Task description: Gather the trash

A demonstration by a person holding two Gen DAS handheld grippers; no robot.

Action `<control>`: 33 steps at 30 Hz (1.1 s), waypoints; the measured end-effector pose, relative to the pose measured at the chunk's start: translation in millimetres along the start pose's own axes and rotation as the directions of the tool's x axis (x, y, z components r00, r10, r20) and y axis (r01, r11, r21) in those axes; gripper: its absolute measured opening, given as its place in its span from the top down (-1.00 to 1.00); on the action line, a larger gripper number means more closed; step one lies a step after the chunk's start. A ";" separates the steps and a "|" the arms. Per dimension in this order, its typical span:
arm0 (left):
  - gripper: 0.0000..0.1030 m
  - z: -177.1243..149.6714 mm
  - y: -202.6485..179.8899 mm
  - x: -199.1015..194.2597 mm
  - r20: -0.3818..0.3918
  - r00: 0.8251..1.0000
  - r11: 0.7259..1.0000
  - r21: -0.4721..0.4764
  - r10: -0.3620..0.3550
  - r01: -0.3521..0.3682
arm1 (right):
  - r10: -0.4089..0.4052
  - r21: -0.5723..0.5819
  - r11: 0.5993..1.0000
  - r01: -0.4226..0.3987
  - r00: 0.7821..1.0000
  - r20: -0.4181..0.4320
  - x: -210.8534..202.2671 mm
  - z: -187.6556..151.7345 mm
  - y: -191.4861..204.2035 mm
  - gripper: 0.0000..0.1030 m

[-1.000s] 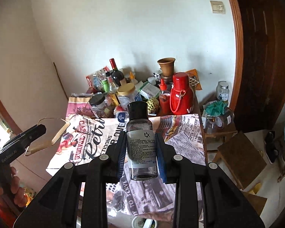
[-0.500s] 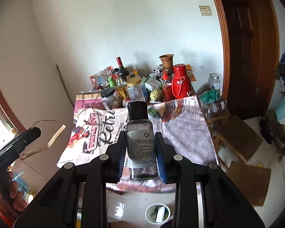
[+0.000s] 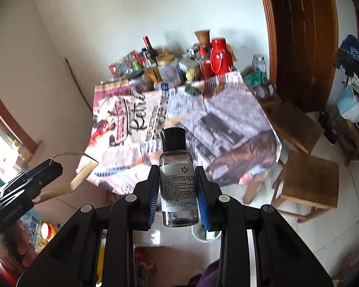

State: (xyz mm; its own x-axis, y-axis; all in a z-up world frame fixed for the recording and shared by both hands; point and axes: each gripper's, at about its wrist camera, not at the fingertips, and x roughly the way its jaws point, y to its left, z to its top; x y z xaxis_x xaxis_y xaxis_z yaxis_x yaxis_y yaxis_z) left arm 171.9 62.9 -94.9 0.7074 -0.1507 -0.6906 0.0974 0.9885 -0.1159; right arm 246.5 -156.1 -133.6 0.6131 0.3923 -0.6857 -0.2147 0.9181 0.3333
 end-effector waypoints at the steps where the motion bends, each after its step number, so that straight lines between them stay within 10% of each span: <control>1: 0.20 -4.1 -1.8 4.3 -0.014 1.000 1.000 -0.005 0.001 -0.001 | -0.001 -0.003 1.000 0.001 1.000 -0.018 4.7 -3.1 -1.6 0.48; 11: 0.20 -64.4 -7.6 105.4 -0.211 0.977 0.997 -0.070 0.020 -0.035 | 0.015 -0.017 1.000 -0.019 0.978 -0.210 81.2 -49.1 -35.7 0.48; 33: 0.21 -287.2 50.6 376.3 -0.511 0.857 0.963 -0.192 0.066 -0.188 | 0.053 -0.033 0.996 -0.081 0.857 -0.513 357.0 -218.3 -116.5 0.48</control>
State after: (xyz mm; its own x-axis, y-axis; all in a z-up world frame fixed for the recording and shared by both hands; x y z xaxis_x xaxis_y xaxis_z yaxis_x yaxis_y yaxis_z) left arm 242.1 51.9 -565.6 0.2548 -0.0717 -0.9643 -0.1738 0.9776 -0.1186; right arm 324.4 -110.5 -558.5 0.1239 0.4137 -0.9019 -0.2884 0.8847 0.3662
